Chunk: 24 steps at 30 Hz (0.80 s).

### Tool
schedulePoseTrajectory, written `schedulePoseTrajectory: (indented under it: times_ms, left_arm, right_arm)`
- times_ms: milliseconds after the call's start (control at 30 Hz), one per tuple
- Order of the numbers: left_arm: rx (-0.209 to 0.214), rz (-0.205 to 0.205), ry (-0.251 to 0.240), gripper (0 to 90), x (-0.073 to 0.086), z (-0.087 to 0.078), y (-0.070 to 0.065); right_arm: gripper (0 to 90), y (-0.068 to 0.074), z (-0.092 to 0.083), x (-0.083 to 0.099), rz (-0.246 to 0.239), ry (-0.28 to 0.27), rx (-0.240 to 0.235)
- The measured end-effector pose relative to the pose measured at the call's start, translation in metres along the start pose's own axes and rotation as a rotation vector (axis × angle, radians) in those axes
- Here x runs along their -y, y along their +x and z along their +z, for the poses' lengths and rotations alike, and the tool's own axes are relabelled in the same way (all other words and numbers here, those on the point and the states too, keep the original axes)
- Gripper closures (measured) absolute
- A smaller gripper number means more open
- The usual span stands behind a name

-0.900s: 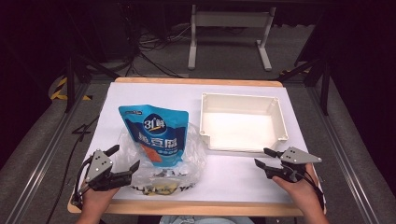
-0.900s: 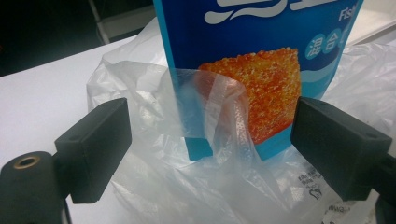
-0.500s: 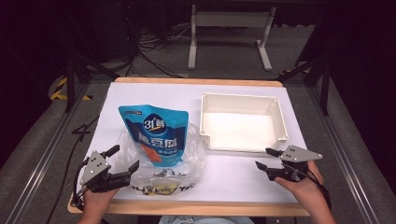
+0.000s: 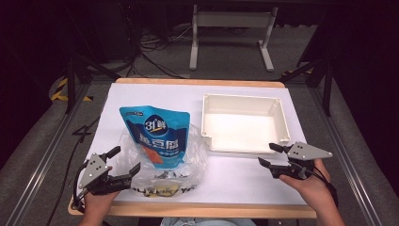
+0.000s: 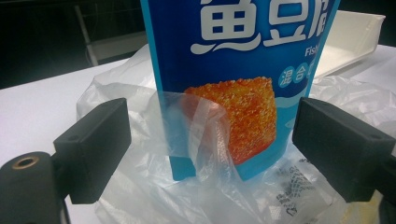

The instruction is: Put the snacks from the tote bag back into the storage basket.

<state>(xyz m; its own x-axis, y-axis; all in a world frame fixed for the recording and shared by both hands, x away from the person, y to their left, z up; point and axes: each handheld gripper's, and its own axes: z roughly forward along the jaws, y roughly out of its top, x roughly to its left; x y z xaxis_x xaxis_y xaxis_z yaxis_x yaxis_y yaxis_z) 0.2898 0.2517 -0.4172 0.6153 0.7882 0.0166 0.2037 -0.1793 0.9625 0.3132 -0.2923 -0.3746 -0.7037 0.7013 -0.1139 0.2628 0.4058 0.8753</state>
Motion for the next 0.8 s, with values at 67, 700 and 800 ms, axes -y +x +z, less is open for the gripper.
schedulePoseTrajectory:
  times_ms: [67, 700, 800]
  left_arm:
    - [-0.007, 0.004, -0.003, 12.5, 0.0, 0.0, -0.001]
    - [-0.063, -0.022, 0.01, 13.1, 0.002, 0.002, 0.001]
    - [-0.066, -0.016, 0.009, 13.1, 0.002, 0.002, 0.001]
  right_arm:
    - [35.3, 0.0, -0.001, -0.007, 0.003, -0.021, -0.001]
    - [34.0, 0.013, -0.009, -0.034, -0.054, -0.1, 0.0]
    - [34.0, 0.014, -0.006, -0.043, -0.052, -0.098, -0.031]
